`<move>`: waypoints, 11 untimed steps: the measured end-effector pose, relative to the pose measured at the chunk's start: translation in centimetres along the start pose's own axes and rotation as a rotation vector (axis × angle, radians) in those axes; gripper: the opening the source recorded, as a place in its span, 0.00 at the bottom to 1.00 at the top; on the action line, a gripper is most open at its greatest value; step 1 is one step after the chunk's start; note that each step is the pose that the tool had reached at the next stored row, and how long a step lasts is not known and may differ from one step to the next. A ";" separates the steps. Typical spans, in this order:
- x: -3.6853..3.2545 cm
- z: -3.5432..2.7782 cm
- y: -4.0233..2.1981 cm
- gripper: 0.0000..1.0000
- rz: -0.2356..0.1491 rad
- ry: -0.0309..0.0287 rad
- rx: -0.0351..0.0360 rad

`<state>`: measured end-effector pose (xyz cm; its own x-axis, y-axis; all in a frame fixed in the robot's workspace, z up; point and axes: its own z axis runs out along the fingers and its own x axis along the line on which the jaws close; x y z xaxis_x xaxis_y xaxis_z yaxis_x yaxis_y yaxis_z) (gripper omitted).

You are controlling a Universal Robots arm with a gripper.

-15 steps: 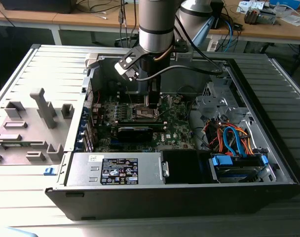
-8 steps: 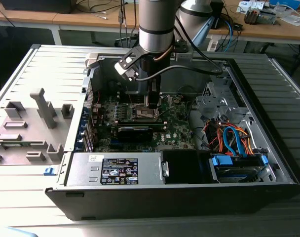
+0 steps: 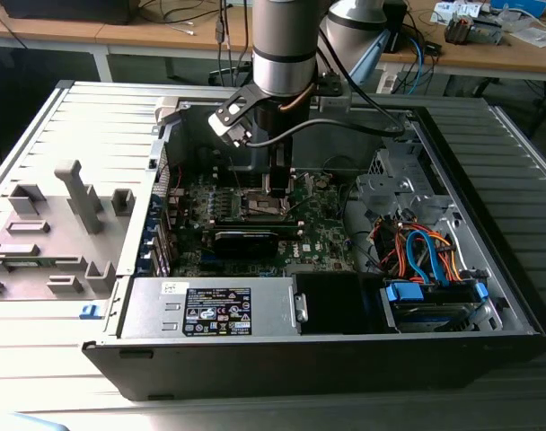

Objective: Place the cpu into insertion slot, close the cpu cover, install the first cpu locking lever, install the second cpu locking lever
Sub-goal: 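Place the cpu into insertion slot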

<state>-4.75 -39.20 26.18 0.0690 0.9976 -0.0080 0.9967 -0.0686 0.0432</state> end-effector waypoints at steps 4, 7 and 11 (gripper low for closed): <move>0.00 0.01 0.00 0.55 0.005 -0.0003 0.0001; 0.00 0.03 0.00 0.55 0.007 -0.0004 0.0001; 0.00 0.05 0.00 0.55 0.012 -0.0005 0.0001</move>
<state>-4.75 -39.20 26.13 0.0806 0.9967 -0.0080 0.9958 -0.0802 0.0432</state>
